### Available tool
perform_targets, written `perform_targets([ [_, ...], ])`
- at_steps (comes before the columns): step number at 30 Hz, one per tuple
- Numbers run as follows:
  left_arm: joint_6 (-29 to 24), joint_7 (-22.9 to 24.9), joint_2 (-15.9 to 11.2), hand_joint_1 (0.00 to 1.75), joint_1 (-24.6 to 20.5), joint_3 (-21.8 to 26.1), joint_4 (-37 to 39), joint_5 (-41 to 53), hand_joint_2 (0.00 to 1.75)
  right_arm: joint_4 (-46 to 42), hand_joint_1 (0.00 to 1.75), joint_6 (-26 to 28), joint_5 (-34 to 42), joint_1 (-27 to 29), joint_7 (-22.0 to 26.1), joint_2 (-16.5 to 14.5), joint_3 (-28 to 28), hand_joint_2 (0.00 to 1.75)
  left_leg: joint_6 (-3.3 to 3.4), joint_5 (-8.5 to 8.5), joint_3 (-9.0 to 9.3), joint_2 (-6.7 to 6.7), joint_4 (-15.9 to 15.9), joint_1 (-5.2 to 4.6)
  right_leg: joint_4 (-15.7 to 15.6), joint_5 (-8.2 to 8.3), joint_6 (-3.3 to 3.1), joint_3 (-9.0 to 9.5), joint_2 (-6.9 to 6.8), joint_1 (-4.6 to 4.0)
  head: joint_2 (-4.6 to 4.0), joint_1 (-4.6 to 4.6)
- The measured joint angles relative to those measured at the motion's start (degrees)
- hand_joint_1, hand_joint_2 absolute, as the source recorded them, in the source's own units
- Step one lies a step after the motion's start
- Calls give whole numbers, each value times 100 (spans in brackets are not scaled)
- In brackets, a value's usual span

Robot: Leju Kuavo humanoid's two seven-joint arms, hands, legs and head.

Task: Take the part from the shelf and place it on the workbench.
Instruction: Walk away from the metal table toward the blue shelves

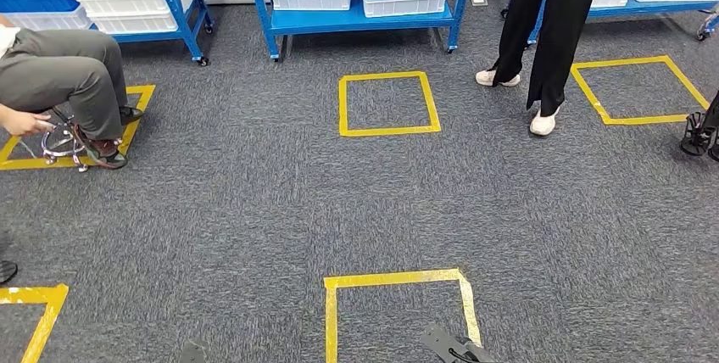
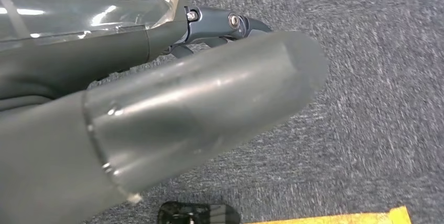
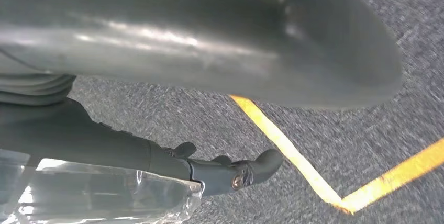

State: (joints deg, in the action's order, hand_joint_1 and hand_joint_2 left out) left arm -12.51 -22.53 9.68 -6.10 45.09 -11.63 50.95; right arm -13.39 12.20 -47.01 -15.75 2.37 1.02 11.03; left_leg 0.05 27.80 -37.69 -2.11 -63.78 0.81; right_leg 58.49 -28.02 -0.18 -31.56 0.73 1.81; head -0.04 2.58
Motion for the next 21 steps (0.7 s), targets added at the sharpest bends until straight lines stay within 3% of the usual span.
perform_targets([
  [2,3,30,4,0,-28,-4,0,32,0,8,0,0,-8,87,-19,2,-7,0,-35,357,-411,165,-792,10,2,-18,-35,10,-56,-27,0,21],
  [3,3,43,4,0,-34,-5,0,47,0,14,0,0,-8,129,-31,4,-14,0,-39,432,-566,184,-1062,14,4,-27,-44,16,-83,-37,0,21],
  [4,2,53,5,0,-35,-6,0,60,0,20,0,0,-5,162,-42,5,-22,0,-33,394,-620,190,-1130,15,5,-38,-49,26,-103,-46,0,23],
  [5,2,59,5,0,-36,-7,0,74,0,23,0,0,-3,188,-50,5,-30,0,-13,240,-548,192,-953,14,5,-51,-50,45,-116,-53,0,23],
  [7,1,65,2,0,-49,-9,-1,92,0,25,0,0,1,214,-58,3,-36,0,71,-175,-164,213,-165,-9,3,-85,-37,95,-129,-64,0,22],
  [9,0,64,-3,0,-74,-13,-2,114,0,25,0,0,3,224,-68,0,-38,0,152,-367,118,249,398,-57,-1,-122,1,118,-138,-88,0,19],
  [12,1,63,1,0,-92,-24,-2,139,0,27,0,10,8,261,-93,-9,-65,0,208,-361,190,242,542,-88,-41,-156,84,137,-172,-104,0,21],
  [14,2,61,16,0,-95,-28,-3,158,0,28,0,29,9,291,-97,3,-91,0,121,-404,298,215,676,-89,-144,-107,116,221,-195,-146,-1,0],
  [16,3,60,36,0,-103,-32,-4,178,0,31,0,45,11,308,-104,36,-116,0,22,-419,386,189,760,-99,-261,-108,56,320,-203,-182,-2,-23],
  [18,3,63,50,0,-110,-37,-4,190,0,32,0,51,16,318,-112,57,-135,0,31,-407,397,174,773,-99,-316,-155,-14,352,-205,-192,-1,-51],
  [21,4,72,67,0,-112,-63,-4,208,0,32,0,54,24,351,-113,69,-161,0,54,-394,384,172,765,-122,-338,-129,6,347,-204,-180,-1,-79],
])
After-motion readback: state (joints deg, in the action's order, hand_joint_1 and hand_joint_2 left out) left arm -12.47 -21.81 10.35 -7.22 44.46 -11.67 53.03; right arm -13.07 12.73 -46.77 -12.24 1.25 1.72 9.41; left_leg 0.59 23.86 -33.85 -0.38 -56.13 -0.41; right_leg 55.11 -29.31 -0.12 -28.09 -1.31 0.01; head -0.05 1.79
